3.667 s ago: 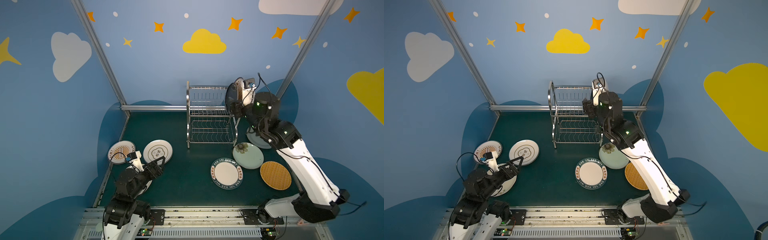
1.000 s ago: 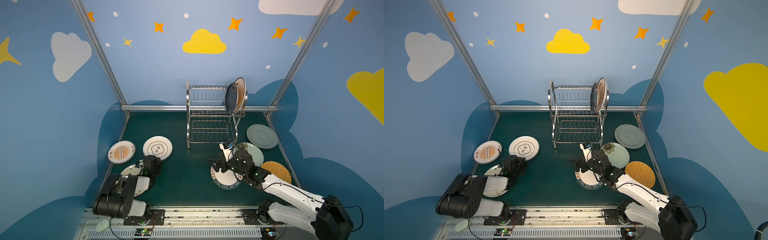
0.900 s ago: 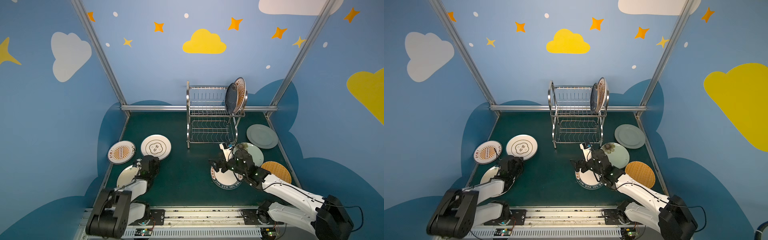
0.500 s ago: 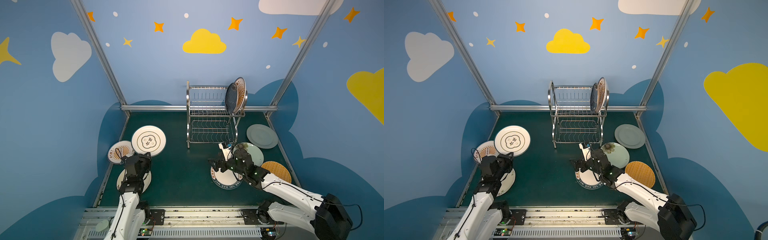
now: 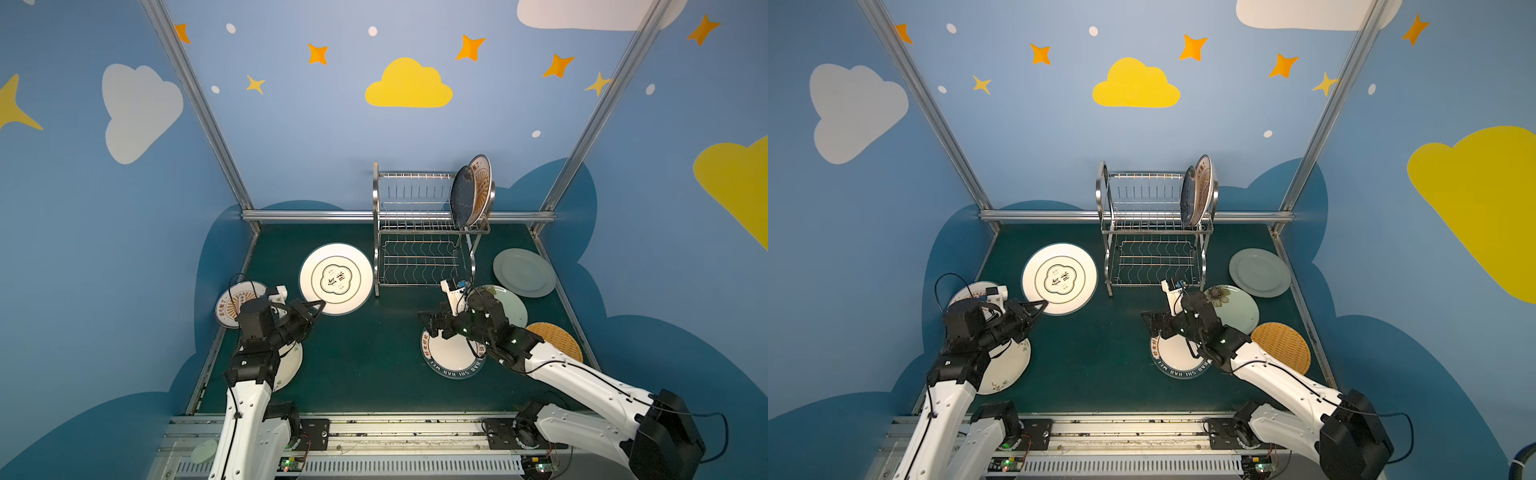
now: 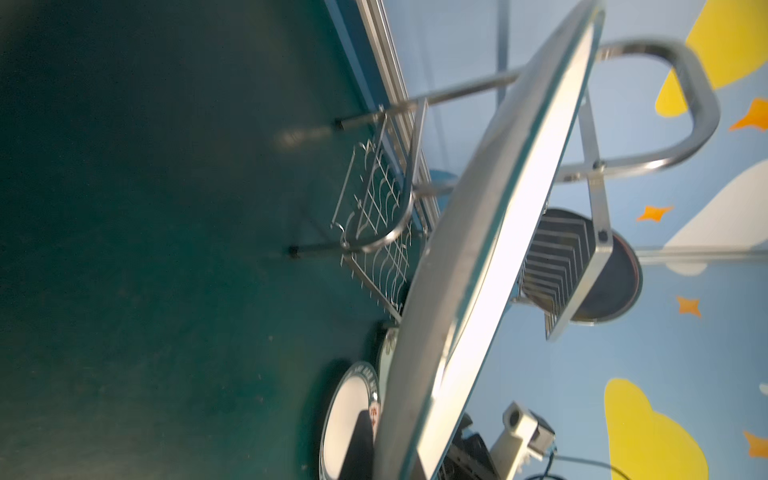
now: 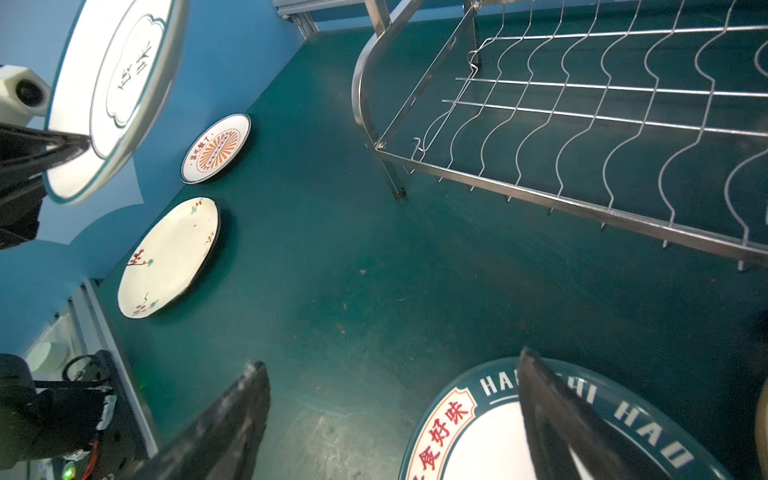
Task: Load plates into a dish rack
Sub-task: Place the plate on the dish rack.
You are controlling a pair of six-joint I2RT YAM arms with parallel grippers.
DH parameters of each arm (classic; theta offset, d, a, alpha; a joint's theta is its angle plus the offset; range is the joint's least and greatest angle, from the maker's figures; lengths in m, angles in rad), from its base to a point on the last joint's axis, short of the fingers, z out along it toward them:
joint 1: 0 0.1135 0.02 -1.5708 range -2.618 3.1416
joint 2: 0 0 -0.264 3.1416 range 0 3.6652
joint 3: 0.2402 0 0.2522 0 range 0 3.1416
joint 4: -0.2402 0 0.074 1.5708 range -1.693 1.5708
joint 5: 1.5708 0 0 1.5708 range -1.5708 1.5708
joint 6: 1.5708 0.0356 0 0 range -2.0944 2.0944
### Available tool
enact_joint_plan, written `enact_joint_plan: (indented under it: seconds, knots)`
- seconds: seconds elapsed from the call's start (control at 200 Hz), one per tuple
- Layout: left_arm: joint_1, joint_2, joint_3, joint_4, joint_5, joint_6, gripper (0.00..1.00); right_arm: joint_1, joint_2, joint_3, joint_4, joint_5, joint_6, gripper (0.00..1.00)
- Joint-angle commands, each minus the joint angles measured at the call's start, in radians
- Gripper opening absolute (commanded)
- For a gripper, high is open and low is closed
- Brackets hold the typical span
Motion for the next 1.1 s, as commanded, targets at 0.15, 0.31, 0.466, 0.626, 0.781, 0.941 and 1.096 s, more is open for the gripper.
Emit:
enact_joint_plan:
  seconds: [0.15, 0.31, 0.466, 0.626, 0.781, 0.941, 1.096]
  knots:
    - [-0.243, 0.191, 0.15, 0.02, 0.141, 0.179, 0.04, -0.185, -0.118, 0.133, -0.132, -0.113, 0.144, 0.9]
    - [-0.375, 0.297, 0.167, 0.188, 0.137, 0.103, 0.04, -0.189, -0.162, 0.191, -0.188, -0.12, 0.193, 0.9]
    - [-0.448, 0.394, 0.235, 0.235, 0.158, 0.076, 0.04, -0.189, -0.174, 0.235, -0.236, -0.146, 0.246, 0.89]
    - [-0.495, 0.475, 0.322, 0.263, 0.169, 0.064, 0.04, -0.189, -0.168, 0.283, -0.297, -0.127, 0.224, 0.87]
    - [-0.511, 0.552, 0.372, 0.294, 0.185, 0.035, 0.04, -0.189, -0.165, 0.281, -0.303, -0.128, 0.238, 0.72]
    - [-0.513, 0.577, 0.367, 0.336, 0.212, 0.027, 0.04, -0.189, -0.152, 0.287, -0.286, -0.157, 0.271, 0.48]
    - [-0.512, 0.567, 0.343, 0.355, 0.214, 0.035, 0.04, -0.188, -0.131, 0.265, -0.243, -0.155, 0.338, 0.29]
